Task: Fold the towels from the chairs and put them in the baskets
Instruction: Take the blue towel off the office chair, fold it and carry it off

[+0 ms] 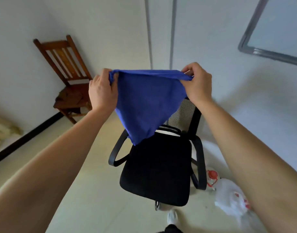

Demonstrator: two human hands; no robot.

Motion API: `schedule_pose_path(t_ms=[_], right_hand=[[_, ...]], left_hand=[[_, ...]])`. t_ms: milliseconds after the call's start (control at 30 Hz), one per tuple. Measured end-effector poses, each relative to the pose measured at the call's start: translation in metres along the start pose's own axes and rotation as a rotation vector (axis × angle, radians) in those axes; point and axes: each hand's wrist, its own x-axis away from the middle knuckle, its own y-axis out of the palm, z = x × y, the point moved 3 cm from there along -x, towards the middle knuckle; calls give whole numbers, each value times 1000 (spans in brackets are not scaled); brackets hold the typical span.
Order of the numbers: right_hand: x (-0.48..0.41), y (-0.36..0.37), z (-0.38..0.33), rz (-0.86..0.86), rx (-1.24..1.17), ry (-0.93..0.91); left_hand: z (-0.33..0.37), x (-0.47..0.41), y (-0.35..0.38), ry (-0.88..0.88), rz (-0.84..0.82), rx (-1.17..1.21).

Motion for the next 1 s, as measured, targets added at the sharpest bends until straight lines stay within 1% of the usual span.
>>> schedule_pose_path(t_ms=[167, 267, 367, 467, 533, 633, 700, 733, 800, 867, 933, 1000], right_hand=[[32, -48, -25, 8, 112, 16], [70, -68, -42, 72, 154, 33], [116, -76, -57, 84, 215, 100], [163, -79, -65, 77, 279, 193], [192, -83, -70, 58, 213, 275], [230, -89, -79, -3, 23, 402], [241, -95, -85, 1, 25, 417], [245, -98, -88, 39, 36, 407], [249, -102, -95, 168, 33, 375], [251, -105, -105, 292, -34, 356], [249, -104, -116, 339, -174, 356], [245, -103, -125, 348, -309, 351]], left_hand=[[5, 9, -26, 53, -47, 17], [0, 30, -43, 153, -96, 58], [-18, 56, -57, 236, -146, 57], [-34, 83, -67, 208, -225, 49], [-42, 99, -75, 129, -270, 105], [-46, 112, -95, -32, -294, 214], [-44, 114, -107, -61, -282, 257], [-41, 115, -113, -72, -274, 294], [-36, 114, -125, -113, -245, 395], [-31, 110, -135, -141, -208, 472], [-27, 105, -142, -134, -178, 526], [-23, 100, -145, -120, -140, 583]])
